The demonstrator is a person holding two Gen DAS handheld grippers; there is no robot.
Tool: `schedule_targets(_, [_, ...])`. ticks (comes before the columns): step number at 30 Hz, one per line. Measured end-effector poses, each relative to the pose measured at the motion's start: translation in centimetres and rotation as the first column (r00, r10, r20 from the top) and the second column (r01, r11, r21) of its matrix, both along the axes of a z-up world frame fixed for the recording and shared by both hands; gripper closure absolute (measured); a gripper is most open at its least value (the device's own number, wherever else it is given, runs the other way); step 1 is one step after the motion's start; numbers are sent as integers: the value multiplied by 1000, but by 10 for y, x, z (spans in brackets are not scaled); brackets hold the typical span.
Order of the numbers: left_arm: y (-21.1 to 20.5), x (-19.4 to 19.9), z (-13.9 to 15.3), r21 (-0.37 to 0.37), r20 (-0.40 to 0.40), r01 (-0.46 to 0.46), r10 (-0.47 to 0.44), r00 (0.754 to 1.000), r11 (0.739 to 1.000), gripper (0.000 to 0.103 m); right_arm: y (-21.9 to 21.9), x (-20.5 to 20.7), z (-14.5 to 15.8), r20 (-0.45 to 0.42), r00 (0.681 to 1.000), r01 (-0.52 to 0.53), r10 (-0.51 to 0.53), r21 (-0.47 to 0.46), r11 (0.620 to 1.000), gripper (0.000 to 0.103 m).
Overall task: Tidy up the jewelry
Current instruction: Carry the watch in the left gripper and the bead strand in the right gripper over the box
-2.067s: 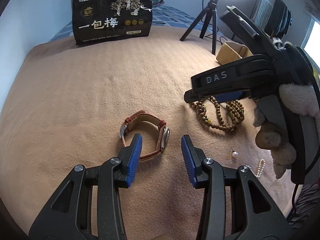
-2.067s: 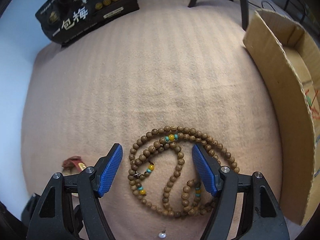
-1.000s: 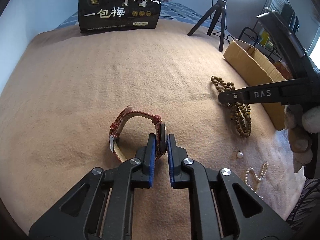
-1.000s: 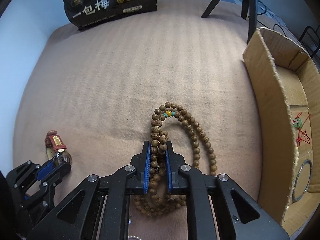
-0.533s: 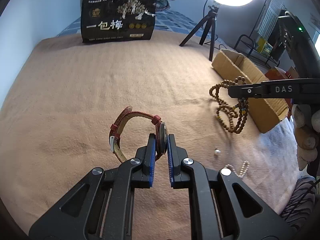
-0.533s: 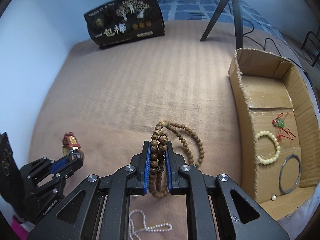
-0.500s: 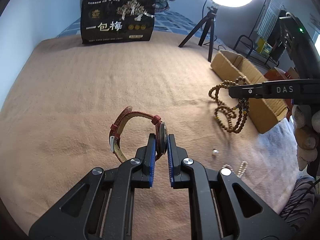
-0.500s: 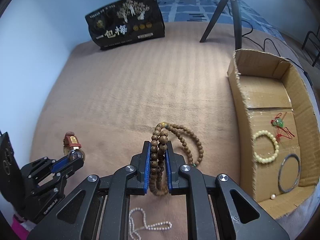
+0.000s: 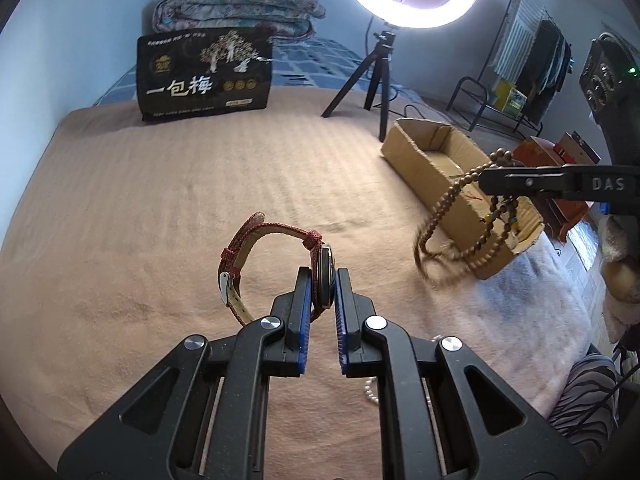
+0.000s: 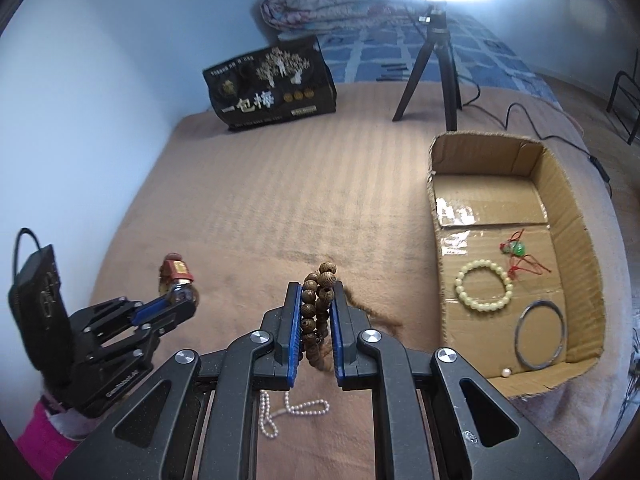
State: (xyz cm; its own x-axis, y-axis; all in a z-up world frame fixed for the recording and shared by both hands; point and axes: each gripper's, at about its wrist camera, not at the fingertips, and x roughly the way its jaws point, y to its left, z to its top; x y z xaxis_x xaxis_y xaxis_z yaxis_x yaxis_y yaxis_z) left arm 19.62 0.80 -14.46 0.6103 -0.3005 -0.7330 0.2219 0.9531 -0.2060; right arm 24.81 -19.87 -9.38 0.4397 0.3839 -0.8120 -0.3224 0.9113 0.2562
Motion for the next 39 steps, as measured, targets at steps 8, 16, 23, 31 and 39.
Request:
schedule_targets(8, [-27, 0, 16, -7, 30, 46, -46, 998, 999, 94, -29, -16, 41, 71, 997, -14, 12, 27, 1000, 91])
schedule_targets(16, [-63, 5, 31, -13, 59, 108, -107, 992, 994, 94, -63, -26, 78, 161, 987, 11, -16, 32, 999, 91])
schedule_targets(23, [-94, 21, 39, -18, 74, 149, -147, 986, 989, 94, -100, -25, 87, 199, 978, 69, -66, -7, 998, 91])
schedule_targets(31, [-132, 44, 38, -18, 76, 185, -183, 980, 983, 94, -132, -10, 63, 175, 978, 125, -117, -34, 992, 91])
schedule_targets(39, [-162, 74, 34, -10, 76, 214, -213, 974, 977, 94, -152, 2, 41, 137, 980, 151, -146, -23, 988, 91])
